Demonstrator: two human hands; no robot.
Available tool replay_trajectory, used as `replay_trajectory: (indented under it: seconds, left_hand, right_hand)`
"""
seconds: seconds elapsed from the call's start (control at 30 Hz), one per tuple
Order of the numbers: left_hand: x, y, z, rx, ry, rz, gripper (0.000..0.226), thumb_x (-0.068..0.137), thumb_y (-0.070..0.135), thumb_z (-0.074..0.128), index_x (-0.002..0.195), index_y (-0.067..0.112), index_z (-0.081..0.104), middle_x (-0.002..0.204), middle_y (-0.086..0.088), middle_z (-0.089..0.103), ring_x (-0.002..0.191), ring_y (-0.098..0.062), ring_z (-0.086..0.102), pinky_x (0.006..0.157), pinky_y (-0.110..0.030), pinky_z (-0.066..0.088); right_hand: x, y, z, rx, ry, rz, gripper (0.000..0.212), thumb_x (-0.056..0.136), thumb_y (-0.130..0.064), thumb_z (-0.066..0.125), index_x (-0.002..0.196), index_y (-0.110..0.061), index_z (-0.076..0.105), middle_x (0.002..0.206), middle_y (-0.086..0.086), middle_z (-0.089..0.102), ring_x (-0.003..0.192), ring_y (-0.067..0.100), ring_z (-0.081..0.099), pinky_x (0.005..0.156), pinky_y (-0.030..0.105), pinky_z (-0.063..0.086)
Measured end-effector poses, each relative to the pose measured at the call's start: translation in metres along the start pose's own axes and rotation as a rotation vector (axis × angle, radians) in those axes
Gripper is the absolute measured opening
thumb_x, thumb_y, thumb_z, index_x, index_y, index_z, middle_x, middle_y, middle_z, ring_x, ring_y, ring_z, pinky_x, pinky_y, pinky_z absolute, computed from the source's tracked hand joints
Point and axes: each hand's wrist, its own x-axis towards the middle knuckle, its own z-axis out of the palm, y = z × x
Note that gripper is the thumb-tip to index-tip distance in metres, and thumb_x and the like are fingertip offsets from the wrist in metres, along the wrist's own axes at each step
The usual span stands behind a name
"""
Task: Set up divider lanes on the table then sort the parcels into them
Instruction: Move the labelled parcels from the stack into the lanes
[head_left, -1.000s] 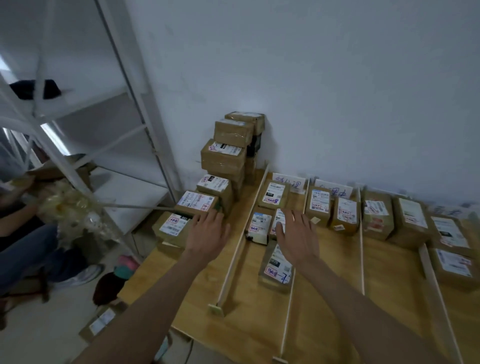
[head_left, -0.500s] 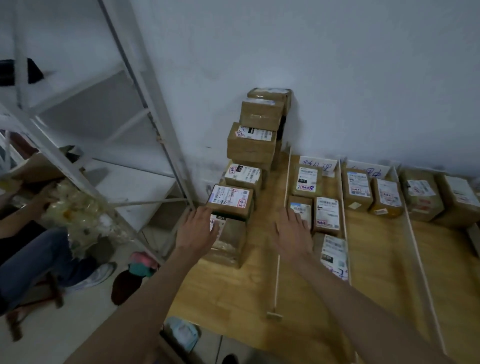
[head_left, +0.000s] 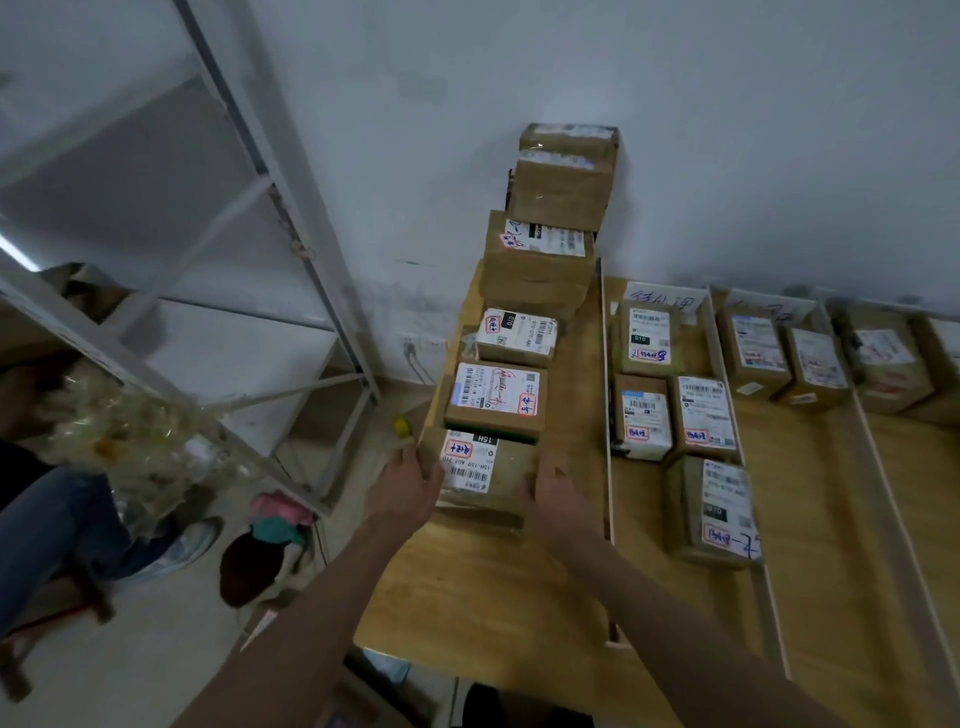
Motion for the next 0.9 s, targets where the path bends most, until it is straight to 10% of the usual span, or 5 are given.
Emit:
replay_trajectory:
  seconds: [0.23,0.7,0.9]
  left_hand:
    - [-0.004,-0.003,0.004,-0.36,0.002,-0.043,0.038,0.096,0.042,0.055,0.121,0.016,0.044,0.115,-0.012,0.063,0.094,-0.03,0.065,0.075,-0.043,0.055]
    - [-0.027,0.003,-0.013,-0.62,0.013,-0.041,0.046,0.091,0.051,0.061,0.121,0.017,0.05,0.104,0.004,0.066,0.087,-0.005,0.065,0.071,-0.024,0.051]
    - [-0.039,0.026,-0.017,-0.668,-0.096,0.003,0.066,0.085,0.073,0.052,0.129,0.024,0.051,0.114,0.006,0.069,0.102,-0.015,0.066,0.095,-0.044,0.051]
  right_hand:
    - [0.009,0.005,0.013,0.357,0.059,0.098,0.037,0.095,-0.048,0.044,0.128,-0.039,0.029,0.116,0.002,0.062,0.096,0.019,0.066,0.079,0.047,0.059]
    - [-0.01,0.004,-0.009,0.381,0.229,0.047,0.037,0.102,-0.041,0.045,0.13,-0.018,0.051,0.098,-0.003,0.065,0.079,0.006,0.062,0.062,0.024,0.049]
    - [-0.019,0.008,-0.044,0.36,0.313,0.034,0.038,0.1,-0.042,0.046,0.129,-0.017,0.054,0.11,0.001,0.061,0.086,0.011,0.059,0.078,0.035,0.053]
